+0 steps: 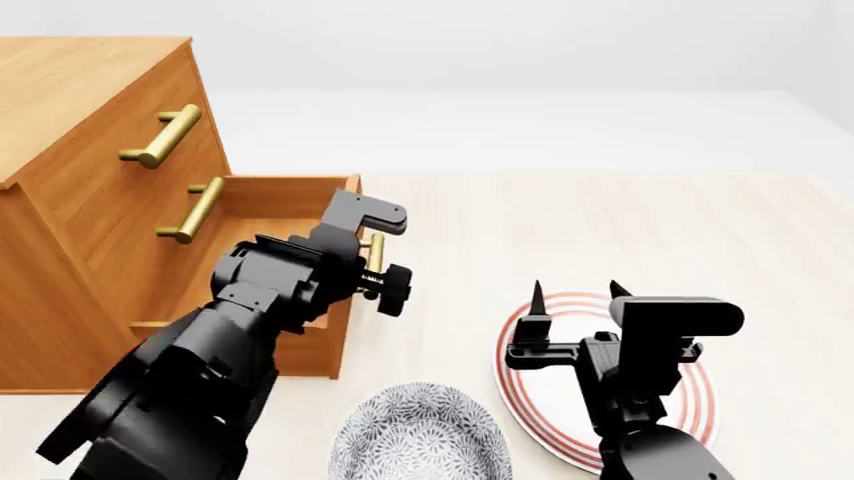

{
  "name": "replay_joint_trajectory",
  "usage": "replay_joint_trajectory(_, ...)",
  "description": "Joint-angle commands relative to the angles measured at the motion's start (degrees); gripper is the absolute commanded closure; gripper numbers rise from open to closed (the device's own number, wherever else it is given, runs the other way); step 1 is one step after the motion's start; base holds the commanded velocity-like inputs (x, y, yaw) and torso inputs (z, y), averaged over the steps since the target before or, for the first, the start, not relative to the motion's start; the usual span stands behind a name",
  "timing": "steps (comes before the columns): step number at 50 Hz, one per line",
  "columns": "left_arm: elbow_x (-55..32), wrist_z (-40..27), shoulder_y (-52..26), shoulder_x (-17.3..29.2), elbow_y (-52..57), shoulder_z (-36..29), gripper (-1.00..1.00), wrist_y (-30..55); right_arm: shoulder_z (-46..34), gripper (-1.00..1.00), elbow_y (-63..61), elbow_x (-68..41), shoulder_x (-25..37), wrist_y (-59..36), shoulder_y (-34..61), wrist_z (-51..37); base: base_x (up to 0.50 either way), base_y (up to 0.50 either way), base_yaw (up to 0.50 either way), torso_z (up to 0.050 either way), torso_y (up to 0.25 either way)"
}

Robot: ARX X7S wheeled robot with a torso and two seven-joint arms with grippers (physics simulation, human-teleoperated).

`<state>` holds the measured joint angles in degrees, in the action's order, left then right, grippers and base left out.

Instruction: Open the bottom drawer of the cabinet.

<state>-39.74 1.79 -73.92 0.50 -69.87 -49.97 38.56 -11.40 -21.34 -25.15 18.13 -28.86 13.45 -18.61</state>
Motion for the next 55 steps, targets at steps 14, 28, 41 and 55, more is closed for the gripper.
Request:
replay_joint_trajectory(14,-14.98,-19.53,1.63,12.75,30.19,1.74,-1.00,-0.58,-0.33,-1.00,-0.11,-0.42,0.31,-0.04,0.27,-0.48,0.00,0.00,0.00,0.000,0.000)
replay_joint_trajectory(28,-15.61,-31.67,4.18,20.31,52.80,6.23,-1.00,-3.69,-0.42,-1.00,-0.08,-0.60,0.53,0.38,0.13,-0.60,0.00,0.00,0.00,0.000,0.000)
replay_joint_trajectory(41,-15.01,-43.80,23.88,36.05,89.83,8.31,-1.00,-10.38,-1.82,-1.00,-6.94,3.15,2.12,-1.70,3.85,-4.15,0.00,0.00,0.00,0.000,0.000)
replay_joint_trajectory(55,-8.52,-51.06,28.41,42.38,107.51,10.04,-1.00,-14.65,-0.37,-1.00,-22.03,1.40,4.85,-8.65,11.51,-6.45,0.00,0.00,0.00,0.000,0.000)
